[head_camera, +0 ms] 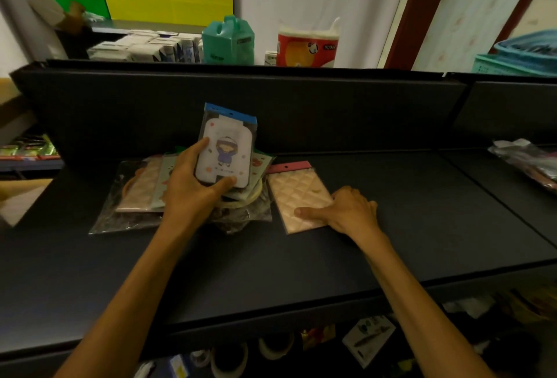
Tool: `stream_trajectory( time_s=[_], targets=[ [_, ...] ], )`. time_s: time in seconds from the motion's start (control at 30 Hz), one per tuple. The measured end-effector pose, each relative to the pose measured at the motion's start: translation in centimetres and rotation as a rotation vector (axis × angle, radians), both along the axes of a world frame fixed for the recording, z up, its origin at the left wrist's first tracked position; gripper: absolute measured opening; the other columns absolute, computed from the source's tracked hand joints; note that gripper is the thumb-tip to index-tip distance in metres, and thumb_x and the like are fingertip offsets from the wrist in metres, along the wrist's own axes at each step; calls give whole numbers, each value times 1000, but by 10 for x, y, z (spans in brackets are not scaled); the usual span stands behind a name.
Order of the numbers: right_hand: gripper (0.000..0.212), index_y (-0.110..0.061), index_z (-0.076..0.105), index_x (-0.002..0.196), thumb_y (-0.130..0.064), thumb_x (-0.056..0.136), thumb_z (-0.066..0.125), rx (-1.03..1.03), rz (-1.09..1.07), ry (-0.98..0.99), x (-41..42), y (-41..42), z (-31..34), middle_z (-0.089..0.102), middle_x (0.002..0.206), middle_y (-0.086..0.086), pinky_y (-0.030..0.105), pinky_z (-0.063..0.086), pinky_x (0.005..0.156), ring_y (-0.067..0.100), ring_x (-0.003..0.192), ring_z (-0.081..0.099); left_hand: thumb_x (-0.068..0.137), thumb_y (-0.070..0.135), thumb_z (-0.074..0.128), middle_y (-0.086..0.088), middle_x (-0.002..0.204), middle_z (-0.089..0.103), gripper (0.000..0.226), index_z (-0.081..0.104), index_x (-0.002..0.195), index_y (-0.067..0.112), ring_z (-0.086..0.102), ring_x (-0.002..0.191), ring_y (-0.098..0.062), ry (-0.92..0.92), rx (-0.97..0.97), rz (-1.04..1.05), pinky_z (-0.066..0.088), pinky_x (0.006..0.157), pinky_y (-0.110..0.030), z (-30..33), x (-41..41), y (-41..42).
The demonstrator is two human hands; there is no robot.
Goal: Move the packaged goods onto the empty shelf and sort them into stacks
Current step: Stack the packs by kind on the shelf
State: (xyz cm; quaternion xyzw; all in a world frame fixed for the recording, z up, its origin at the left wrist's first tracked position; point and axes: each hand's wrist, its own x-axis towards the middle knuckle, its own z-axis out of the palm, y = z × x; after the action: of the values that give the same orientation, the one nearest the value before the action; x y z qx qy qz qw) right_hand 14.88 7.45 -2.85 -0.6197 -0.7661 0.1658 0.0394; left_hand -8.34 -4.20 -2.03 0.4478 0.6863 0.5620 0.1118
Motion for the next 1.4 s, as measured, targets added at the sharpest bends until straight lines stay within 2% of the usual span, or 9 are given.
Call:
stream_trajectory(
  time_s=[0.17, 0.3, 0.4, 0.6, 0.73, 0.87, 1.03, 1.2, 1.4],
  targets=[
    [114, -9, 46, 134, -87, 51, 59, -52, -23, 36, 1, 6, 2, 47, 138, 10, 45, 31, 102, 29, 124, 46, 73, 12, 78, -3, 139, 42, 79, 37, 139, 27, 47, 119, -15, 8, 61, -22, 50, 83, -24, 2, 3, -3],
    [97, -8, 41, 124, -64, 55, 79, -114, -40, 387, 10, 4, 3, 55, 119, 5, 37, 47, 88, 25, 108, 55, 72, 11, 79, -2, 138, 42, 80, 38, 139, 25, 45, 117, -9, 33, 78, -31, 46, 75, -13, 2, 3, -4],
    [66, -13, 40, 114, -34, 69, 83, -156, 23, 663, 17, 0, 7, 54, 100, -6, 19, 45, 62, 7, 87, 56, 72, 10, 78, -1, 138, 41, 78, 38, 138, 25, 45, 118, -11, 29, 88, -43, 47, 77, -16, 3, 5, -4],
    [30, -10, 51, 118, -18, 91, 61, -211, 8, 1002, 28, -7, -1, 62, 101, 9, 27, 49, 44, 12, 65, 64, 86, 10, 64, 1, 137, 43, 59, 40, 137, 27, 54, 115, -14, -104, 112, -136, 58, 76, -30, 2, 11, -7],
    [31, -16, 47, 120, -13, 92, 59, -159, -21, 1152, 54, -13, 1, 60, 111, 7, 37, 57, 51, 21, 82, 69, 87, 7, 62, 7, 127, 46, 53, 43, 131, 29, 58, 103, -7, -254, 163, -211, 57, 63, -19, 7, 32, -5],
    [40, -20, 47, 128, -13, 91, 60, -66, -38, 1202, 94, -18, 0, 59, 117, 0, 41, 58, 55, 20, 94, 68, 91, 6, 55, 9, 126, 46, 45, 44, 129, 27, 60, 105, -14, -327, 162, -275, 58, 63, -25, 8, 61, 2],
    [43, -21, 46, 131, -11, 91, 59, 53, -123, 1231, 153, -23, -1, 58, 116, -6, 36, 57, 53, 7, 90, 67, 89, 2, 55, 4, 130, 44, 48, 42, 131, 23, 59, 105, -12, -335, 145, -380, 56, 60, -20, 7, 117, 17],
    [44, -28, 47, 130, -15, 91, 60, 143, -194, 1257, 230, -24, -2, 58, 121, -5, 40, 58, 54, 14, 95, 67, 87, 4, 59, 18, 122, 45, 64, 33, 137, 32, 60, 102, 4, -335, 113, -500, 57, 60, -23, 3, 188, 38],
    [44, -28, 47, 130, -13, 91, 60, 248, -264, 1279, 349, -13, 0, 61, 112, -12, 40, 58, 53, 9, 90, 68, 86, 2, 59, 19, 120, 46, 71, 29, 142, 36, 62, 100, -7, -373, 67, -549, 58, 61, -27, -1, 296, 68]
  ],
)
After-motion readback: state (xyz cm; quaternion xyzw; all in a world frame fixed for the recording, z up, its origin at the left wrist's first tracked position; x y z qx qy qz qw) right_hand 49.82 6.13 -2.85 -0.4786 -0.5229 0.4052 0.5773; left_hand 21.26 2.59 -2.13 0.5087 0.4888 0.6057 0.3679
